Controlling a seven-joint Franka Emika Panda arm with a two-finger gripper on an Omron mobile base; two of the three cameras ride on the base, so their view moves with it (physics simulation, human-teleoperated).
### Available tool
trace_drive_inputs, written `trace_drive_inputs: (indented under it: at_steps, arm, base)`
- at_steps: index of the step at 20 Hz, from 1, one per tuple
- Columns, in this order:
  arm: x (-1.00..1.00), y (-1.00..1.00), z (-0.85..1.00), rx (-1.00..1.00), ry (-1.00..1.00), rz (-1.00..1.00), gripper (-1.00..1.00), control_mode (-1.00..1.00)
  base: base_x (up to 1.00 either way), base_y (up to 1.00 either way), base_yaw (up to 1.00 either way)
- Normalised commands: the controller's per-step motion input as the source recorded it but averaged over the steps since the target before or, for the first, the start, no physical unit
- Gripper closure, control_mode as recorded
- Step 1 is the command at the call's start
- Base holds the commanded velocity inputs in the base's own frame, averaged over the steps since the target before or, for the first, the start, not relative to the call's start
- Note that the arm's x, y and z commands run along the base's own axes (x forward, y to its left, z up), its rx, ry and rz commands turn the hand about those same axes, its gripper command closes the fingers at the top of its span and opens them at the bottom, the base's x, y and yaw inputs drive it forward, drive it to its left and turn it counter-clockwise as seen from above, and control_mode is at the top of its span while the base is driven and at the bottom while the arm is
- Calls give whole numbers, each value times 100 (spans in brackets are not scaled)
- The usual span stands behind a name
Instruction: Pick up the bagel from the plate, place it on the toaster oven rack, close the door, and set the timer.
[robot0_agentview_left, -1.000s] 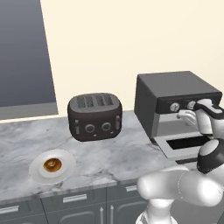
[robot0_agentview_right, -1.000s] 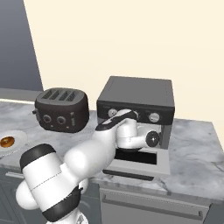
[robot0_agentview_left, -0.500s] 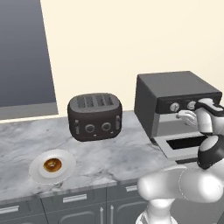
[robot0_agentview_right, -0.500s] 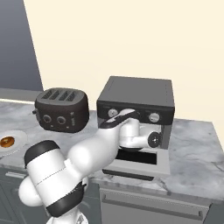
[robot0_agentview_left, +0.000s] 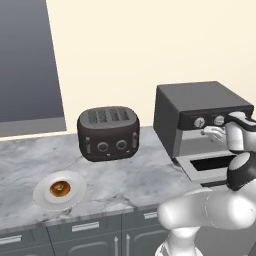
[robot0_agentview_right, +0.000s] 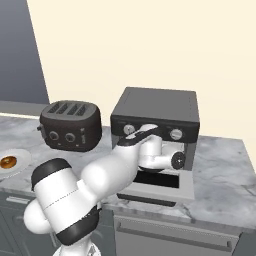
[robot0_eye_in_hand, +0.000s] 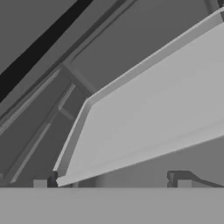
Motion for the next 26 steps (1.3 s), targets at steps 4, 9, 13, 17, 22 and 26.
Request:
trace_drive_inputs:
  at_steps: [4, 9, 13, 17, 22, 26]
  arm:
    - [11, -3, -21, 2, 0, 0, -100, -100]
    - [2, -3, -32, 3, 0, 0, -100, -100]
    - [0, -1, -23, 3, 0, 0, -100, -100]
    - [4, 0, -5, 3, 0, 0, -100, -100]
    - [3, -1, 0, 2, 0, 0, -100, -100]
    - [1, 0, 0, 3, 0, 0, -100, -100]
  base:
    - [0, 0, 0]
    - [0, 0, 0]
    - [0, 0, 0]
    - [0, 0, 0]
    - [0, 0, 0]
    - [0, 0, 0]
